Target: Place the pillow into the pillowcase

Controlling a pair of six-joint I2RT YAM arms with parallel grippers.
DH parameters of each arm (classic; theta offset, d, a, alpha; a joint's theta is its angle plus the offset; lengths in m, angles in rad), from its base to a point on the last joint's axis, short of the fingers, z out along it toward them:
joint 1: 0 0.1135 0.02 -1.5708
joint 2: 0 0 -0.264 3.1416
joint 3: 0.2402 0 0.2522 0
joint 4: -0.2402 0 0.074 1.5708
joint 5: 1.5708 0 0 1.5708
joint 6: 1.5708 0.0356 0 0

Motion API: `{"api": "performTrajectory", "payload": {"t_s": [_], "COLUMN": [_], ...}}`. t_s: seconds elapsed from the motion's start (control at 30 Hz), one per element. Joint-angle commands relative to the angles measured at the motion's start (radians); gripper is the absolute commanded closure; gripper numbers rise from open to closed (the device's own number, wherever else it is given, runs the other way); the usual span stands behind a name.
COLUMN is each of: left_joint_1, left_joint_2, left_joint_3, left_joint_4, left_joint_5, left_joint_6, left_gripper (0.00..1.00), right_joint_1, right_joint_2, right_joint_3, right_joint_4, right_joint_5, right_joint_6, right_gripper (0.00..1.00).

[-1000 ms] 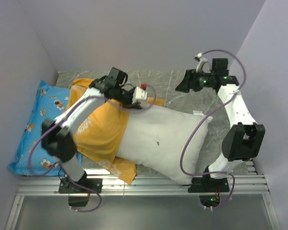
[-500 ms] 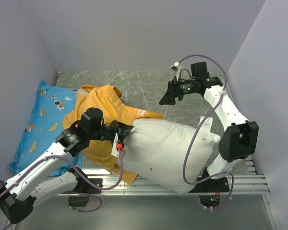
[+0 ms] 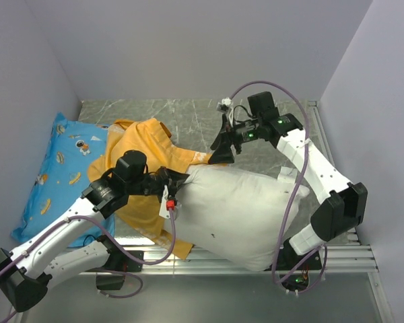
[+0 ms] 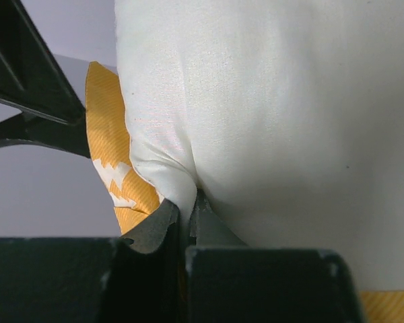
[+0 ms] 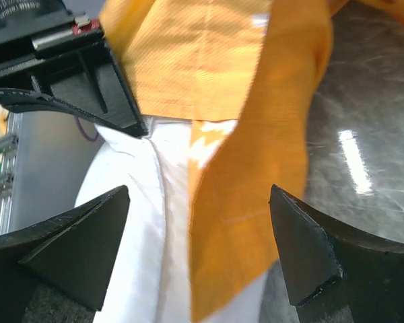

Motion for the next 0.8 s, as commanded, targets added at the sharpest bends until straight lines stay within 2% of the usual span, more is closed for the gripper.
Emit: {"api": "performTrajectory", "payload": {"t_s": [0.0,0.07,0.1,0.13,0.2,0.23,0.33,0.4,0.43,0.5,0.57,0.6,0.63,0.67,0.7,0.73,0.77], "left_joint_1": [-0.013,-0.013,-0.013,-0.014,-0.011,0.016,0.154,0.205,0.246,0.262,0.262,0.259,0.247,0.240,0.237,0.236,0.237], "left_joint_2": [-0.012,-0.013,-0.016,-0.015,0.002,0.016,0.148,0.305,0.361,0.524,0.628,0.707,0.737,0.755,0.762,0.755,0.748], "left_joint_3": [-0.011,-0.021,-0.025,-0.031,-0.044,-0.060,-0.001,0.071,0.156,0.255,0.431,0.494,0.618,0.669,0.711,0.776,0.798], "left_joint_4": [0.049,0.065,0.084,0.093,0.159,0.199,0.329,0.392,0.471,0.548,0.587,0.576,0.546,0.456,0.416,0.338,0.182], "left_joint_5": [0.030,0.025,0.022,0.014,-0.037,-0.050,-0.021,-0.035,-0.044,-0.076,-0.127,-0.140,-0.185,-0.203,-0.228,-0.234,-0.225], "left_joint_6": [0.026,0.021,0.021,0.027,0.047,0.058,0.118,0.089,0.067,-0.034,-0.135,-0.261,-0.320,-0.385,-0.540,-0.612,-0.670], "left_gripper": [1.00,1.00,1.00,1.00,1.00,1.00,1.00,1.00,1.00,0.97,0.87,0.76,0.67,0.56,0.38,0.35,0.32], "right_joint_1": [0.047,0.057,0.061,0.058,0.038,0.021,-0.097,-0.157,-0.201,-0.229,-0.258,-0.266,-0.272,-0.283,-0.289,-0.298,-0.304], "right_joint_2": [-0.011,0.020,0.030,0.043,0.052,0.041,-0.015,-0.032,-0.032,-0.043,-0.071,-0.075,-0.077,-0.077,-0.078,-0.086,-0.104], "right_joint_3": [-0.026,-0.023,-0.018,-0.010,0.016,0.008,0.005,0.020,0.025,-0.007,-0.119,-0.157,-0.217,-0.243,-0.269,-0.326,-0.354], "right_joint_4": [-0.031,-0.028,-0.030,-0.037,-0.059,-0.036,-0.005,-0.030,-0.078,-0.093,-0.019,0.007,0.025,0.024,0.024,0.039,0.051], "right_joint_5": [0.075,0.128,0.138,0.148,0.171,0.180,0.177,0.159,0.162,0.181,0.191,0.198,0.212,0.217,0.226,0.232,0.241], "right_joint_6": [-0.065,-0.068,-0.068,-0.068,-0.090,-0.069,-0.047,-0.065,-0.108,-0.133,-0.119,-0.114,-0.120,-0.131,-0.136,-0.140,-0.144], "right_gripper": [0.11,0.23,0.32,0.62,0.96,1.00,1.00,1.00,1.00,1.00,1.00,1.00,1.00,1.00,1.00,1.00,1.00]}}
